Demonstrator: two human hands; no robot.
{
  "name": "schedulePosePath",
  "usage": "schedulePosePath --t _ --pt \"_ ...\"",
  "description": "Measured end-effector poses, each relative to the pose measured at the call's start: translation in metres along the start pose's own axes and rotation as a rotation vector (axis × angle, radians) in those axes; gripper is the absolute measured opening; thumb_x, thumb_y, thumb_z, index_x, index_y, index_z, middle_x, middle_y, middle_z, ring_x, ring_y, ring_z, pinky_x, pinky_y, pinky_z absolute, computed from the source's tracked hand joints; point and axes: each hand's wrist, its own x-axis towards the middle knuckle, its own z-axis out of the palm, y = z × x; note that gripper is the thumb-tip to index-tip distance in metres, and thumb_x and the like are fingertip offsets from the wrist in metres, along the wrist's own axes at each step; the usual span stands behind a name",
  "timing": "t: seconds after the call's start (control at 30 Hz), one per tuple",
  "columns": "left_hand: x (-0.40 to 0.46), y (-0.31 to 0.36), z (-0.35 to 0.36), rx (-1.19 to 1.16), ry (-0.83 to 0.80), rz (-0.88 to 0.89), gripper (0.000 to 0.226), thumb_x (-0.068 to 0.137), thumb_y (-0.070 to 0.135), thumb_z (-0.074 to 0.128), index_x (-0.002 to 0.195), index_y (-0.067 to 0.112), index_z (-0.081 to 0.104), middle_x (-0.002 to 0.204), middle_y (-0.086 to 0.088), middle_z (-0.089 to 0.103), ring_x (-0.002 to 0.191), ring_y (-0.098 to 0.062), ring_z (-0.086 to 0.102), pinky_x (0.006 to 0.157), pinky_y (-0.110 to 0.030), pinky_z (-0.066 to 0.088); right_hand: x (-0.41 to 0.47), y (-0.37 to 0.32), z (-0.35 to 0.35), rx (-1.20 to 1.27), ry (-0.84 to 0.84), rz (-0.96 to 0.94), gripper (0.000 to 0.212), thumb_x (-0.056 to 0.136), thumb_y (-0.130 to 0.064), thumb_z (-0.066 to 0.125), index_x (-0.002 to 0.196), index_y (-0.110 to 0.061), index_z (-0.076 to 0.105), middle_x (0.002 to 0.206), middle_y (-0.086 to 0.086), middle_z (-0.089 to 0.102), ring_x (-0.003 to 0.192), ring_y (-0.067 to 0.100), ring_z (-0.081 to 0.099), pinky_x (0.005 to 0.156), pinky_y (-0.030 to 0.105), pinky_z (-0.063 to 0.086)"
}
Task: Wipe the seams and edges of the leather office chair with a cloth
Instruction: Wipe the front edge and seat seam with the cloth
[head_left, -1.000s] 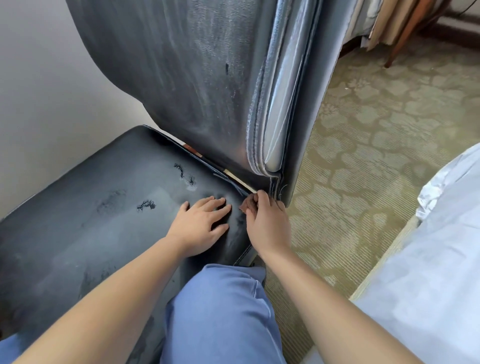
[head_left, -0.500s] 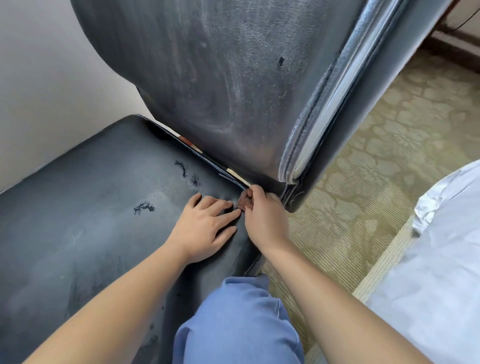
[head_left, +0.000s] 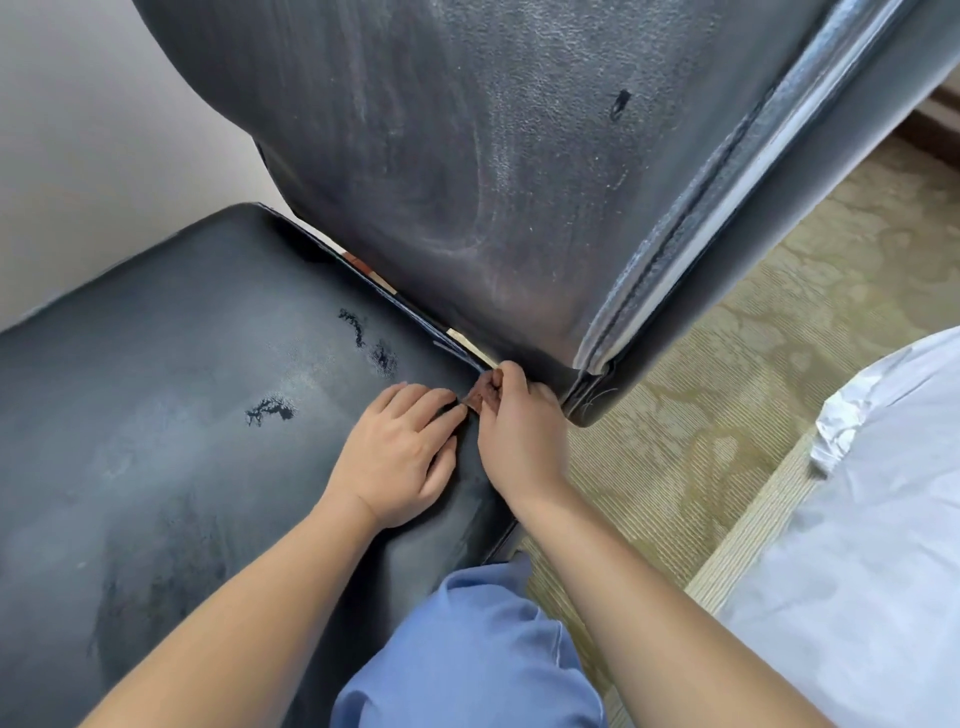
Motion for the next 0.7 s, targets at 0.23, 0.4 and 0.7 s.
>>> schedulePosePath --t 0.23,0.4,0.7 --pt "0.001 0.0 0.0 -0.017 0.006 -0.103 0.034 0.086 0.021 0.047 0.105 0.005 0.07 0.108 -0.01 0.067 0.097 -0.031 0.06 0.093 -0.044 0.047 -0.013 0.013 -0.012 -0.031 -0.022 -0.048 0.033 0.092 -0.02 0.053 0.124 -0.012 0.048 0.109 0.012 0.062 0.109 0.031 0.052 0.081 0.037 0.041" --pt "0.001 0.0 0.001 0.001 0.015 -0.116 0.034 0.085 0.02 0.048 0.106 0.004 0.07 0.109 -0.011 0.066 0.098 -0.032 0.059 0.094 -0.045 0.046 -0.013 0.013 -0.005 -0.008 -0.015 -0.039 0.031 0.09 -0.018 0.053 0.12 -0.01 0.05 0.107 0.011 0.064 0.106 0.031 0.052 0.082 0.038 0.041" --pt "0.001 0.001 0.0 0.096 -0.001 -0.249 0.039 0.085 0.022 0.044 0.107 0.0 0.068 0.111 -0.014 0.067 0.102 -0.033 0.06 0.095 -0.045 0.045 0.02 -0.009 0.0 -0.045 -0.046 -0.029 0.034 0.096 -0.019 0.044 0.129 -0.013 0.039 0.121 0.012 0.059 0.115 0.029 0.049 0.09 0.033 0.035"
